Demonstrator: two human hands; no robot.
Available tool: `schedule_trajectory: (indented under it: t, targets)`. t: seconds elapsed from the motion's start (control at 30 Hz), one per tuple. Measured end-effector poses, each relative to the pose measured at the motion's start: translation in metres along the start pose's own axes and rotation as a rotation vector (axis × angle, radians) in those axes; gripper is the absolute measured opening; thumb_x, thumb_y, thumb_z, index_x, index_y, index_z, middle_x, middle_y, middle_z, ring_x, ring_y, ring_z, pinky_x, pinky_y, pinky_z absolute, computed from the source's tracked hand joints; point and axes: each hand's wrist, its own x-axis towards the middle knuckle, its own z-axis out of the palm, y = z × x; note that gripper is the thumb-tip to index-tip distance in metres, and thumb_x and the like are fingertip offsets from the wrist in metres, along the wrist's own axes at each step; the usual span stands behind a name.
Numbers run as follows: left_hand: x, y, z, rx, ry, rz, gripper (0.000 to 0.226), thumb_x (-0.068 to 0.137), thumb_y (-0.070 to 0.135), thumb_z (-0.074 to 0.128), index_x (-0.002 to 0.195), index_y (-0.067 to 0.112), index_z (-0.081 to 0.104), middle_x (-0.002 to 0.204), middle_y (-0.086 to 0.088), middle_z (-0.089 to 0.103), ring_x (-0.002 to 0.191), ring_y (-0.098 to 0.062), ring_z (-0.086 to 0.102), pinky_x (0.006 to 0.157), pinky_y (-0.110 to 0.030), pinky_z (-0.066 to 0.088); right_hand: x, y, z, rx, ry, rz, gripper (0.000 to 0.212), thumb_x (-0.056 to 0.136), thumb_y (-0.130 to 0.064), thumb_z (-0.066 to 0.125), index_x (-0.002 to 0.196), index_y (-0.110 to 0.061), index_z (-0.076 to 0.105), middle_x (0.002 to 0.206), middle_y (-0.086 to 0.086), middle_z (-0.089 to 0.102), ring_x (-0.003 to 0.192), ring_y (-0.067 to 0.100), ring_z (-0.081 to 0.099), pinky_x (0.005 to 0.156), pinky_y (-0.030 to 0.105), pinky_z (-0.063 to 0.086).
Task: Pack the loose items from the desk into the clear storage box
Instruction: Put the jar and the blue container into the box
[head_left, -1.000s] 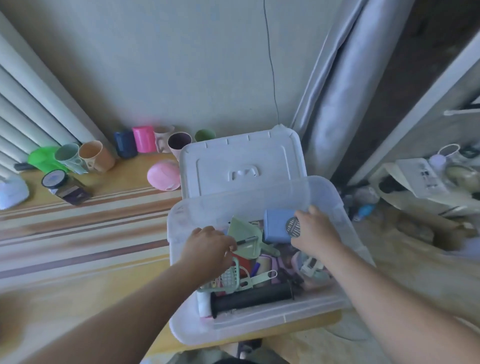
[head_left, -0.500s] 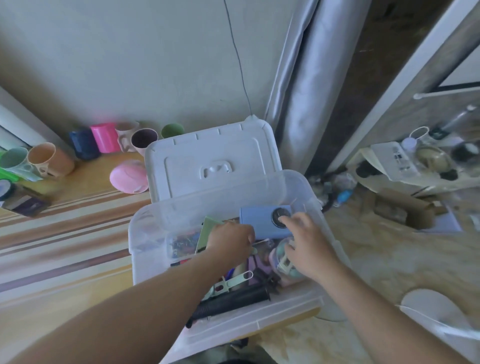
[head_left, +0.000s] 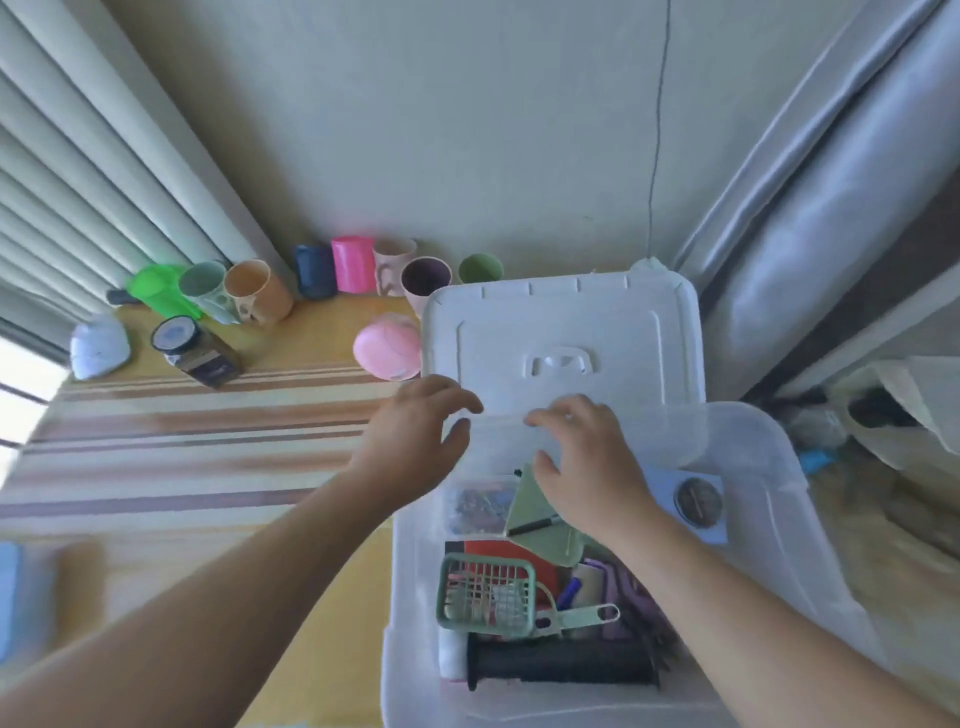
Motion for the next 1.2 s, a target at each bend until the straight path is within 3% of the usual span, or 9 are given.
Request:
schedule_trajectory:
  t: [0.1,0.23,0.4,0.57,0.73,0.93,1.07,1.13,1.2]
  targets:
    - [-0.011,-0.066,-0.029,0.033,0.107,-0.119,0.024,0.085,0.017,0.071,0.104,0.031,0.073,0.114,0.008,0.065,0.099,-0.02,0.062,0.075,-0.031,0.048,0.056,-0.045,0.021,0.014,-0.009,-0.111,0.038,0.086,-0.01,0.07,0.123,-0.018,0.071,0.117,0.004,0.057,0.107,0.03,0.051,0.088,0.04,0.05]
    - [-0.035,-0.156,-0.049,0.065,0.087,-0.324,0.025,0.087,0.02,0.071,0.109,0.033,0.07,0.117,0.007,0.06,0.098,-0.024,0.059,0.082,-0.037,0.051,0.13,-0.088,0.06,-0.029,-0.132,-0.144,0.052,0.084,-0.014,0.069,0.135,-0.022,0.063,0.125,0.005,0.053,0.112,0.031,0.048,0.089,0.046,0.051]
    - [-0.056,-0.242,-0.042,0.058,-0.056,-0.429,0.027,0.092,0.027,0.065,0.118,0.036,0.065,0.127,0.01,0.052,0.115,-0.017,0.053,0.081,-0.033,0.05,0.228,-0.111,0.123,-0.199,-0.334,-0.071,0.076,0.075,-0.033,0.075,0.143,-0.038,0.041,0.131,0.002,0.047,0.112,0.037,0.05,0.086,0.053,0.053]
    - [-0.048,-0.289,-0.011,-0.039,-0.148,-0.432,0.029,0.095,0.03,0.06,0.124,0.038,0.061,0.133,0.013,0.046,0.119,-0.017,0.05,0.087,-0.033,0.05,0.297,-0.107,0.178,-0.303,-0.416,0.131,0.109,0.064,-0.044,0.08,0.151,-0.024,0.017,0.134,0.008,0.042,0.123,0.042,0.044,0.085,0.048,0.051]
    - [-0.027,-0.299,0.004,-0.113,-0.243,-0.391,0.042,0.094,0.03,0.061,0.135,0.039,0.055,0.141,0.009,0.045,0.128,-0.019,0.048,0.096,-0.037,0.05,0.289,-0.123,0.194,-0.457,-0.403,0.194,0.087,0.068,-0.051,0.08,0.137,-0.025,0.035,0.132,0.004,0.046,0.124,0.04,0.045,0.08,0.045,0.042]
    - [-0.008,-0.294,-0.01,-0.183,-0.257,-0.345,0.106,0.081,0.047,0.077,0.158,0.046,0.005,0.16,0.004,0.025,0.128,-0.023,0.048,0.089,-0.039,0.052,0.243,-0.15,0.199,-0.322,-0.607,-0.152,0.084,0.072,-0.046,0.077,0.144,-0.04,0.034,0.139,-0.01,0.044,0.118,0.033,0.044,0.097,0.05,0.047]
    - [-0.003,-0.29,-0.031,-0.288,-0.263,-0.263,0.1,0.066,0.049,0.084,0.148,0.048,0.027,0.144,0.009,0.048,0.115,-0.02,0.059,0.086,-0.04,0.055,0.208,-0.159,0.183,-0.089,-0.485,-0.265,0.083,0.073,-0.044,0.083,0.145,-0.038,0.042,0.145,-0.01,0.045,0.129,0.031,0.041,0.111,0.049,0.039]
    - [-0.006,-0.278,-0.041,-0.284,-0.221,-0.192,0.09,0.064,0.044,0.085,0.14,0.042,0.038,0.132,0.009,0.055,0.102,-0.018,0.063,0.078,-0.034,0.055,0.19,-0.163,0.162,0.008,-0.472,-0.237,0.095,0.07,-0.049,0.088,0.15,-0.041,0.038,0.15,-0.01,0.039,0.136,0.027,0.035,0.114,0.046,0.036]
    - [-0.011,-0.263,-0.05,-0.25,-0.142,-0.077,0.088,0.063,0.038,0.089,0.138,0.037,0.043,0.137,0.006,0.052,0.106,-0.021,0.063,0.075,-0.033,0.055,0.174,-0.166,0.13,0.178,-0.543,-0.129,0.119,0.064,-0.059,0.093,0.157,-0.048,0.021,0.158,-0.015,0.025,0.146,0.018,0.027,0.117,0.038,0.031]
